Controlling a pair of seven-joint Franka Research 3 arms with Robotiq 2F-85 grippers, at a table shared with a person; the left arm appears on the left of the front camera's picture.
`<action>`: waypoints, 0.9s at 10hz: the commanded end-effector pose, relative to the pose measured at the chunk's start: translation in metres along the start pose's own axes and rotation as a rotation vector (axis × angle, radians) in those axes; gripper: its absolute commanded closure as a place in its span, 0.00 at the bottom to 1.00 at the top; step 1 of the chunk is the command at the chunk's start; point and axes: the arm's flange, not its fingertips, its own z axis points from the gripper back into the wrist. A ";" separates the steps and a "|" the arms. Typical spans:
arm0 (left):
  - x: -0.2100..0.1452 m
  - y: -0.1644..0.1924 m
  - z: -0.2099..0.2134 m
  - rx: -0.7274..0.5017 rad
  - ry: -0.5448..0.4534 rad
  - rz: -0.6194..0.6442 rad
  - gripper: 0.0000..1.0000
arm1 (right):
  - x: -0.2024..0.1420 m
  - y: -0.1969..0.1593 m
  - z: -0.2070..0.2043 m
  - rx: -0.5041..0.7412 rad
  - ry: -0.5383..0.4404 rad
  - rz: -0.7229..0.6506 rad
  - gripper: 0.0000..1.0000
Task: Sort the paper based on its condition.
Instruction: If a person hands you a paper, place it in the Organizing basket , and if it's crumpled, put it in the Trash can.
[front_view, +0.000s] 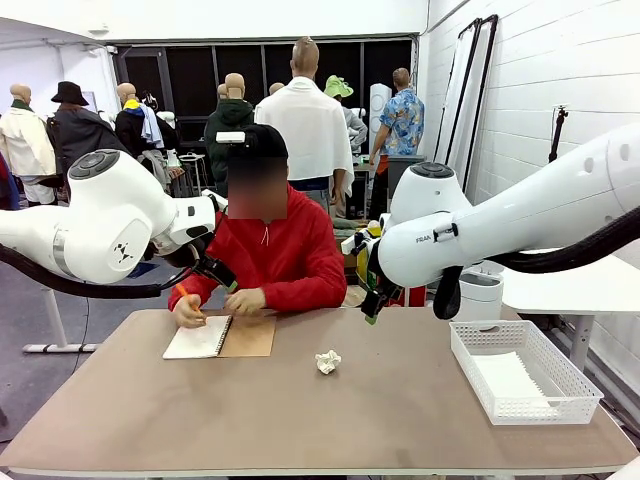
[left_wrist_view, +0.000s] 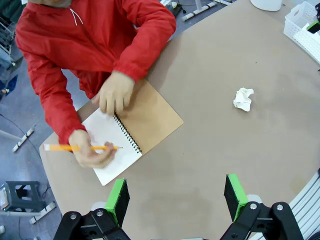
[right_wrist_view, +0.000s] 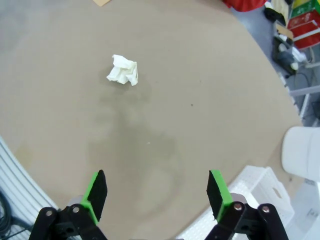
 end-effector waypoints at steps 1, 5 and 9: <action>-0.001 0.001 0.000 -0.004 0.001 0.003 0.00 | 0.022 0.006 -0.028 0.047 0.013 0.033 0.00; -0.001 0.001 0.000 -0.004 0.001 0.003 0.00 | 0.048 0.020 -0.079 0.117 0.079 0.126 0.00; -0.001 0.001 0.000 -0.004 0.001 0.003 0.00 | 0.048 0.027 -0.090 0.120 0.084 0.104 0.00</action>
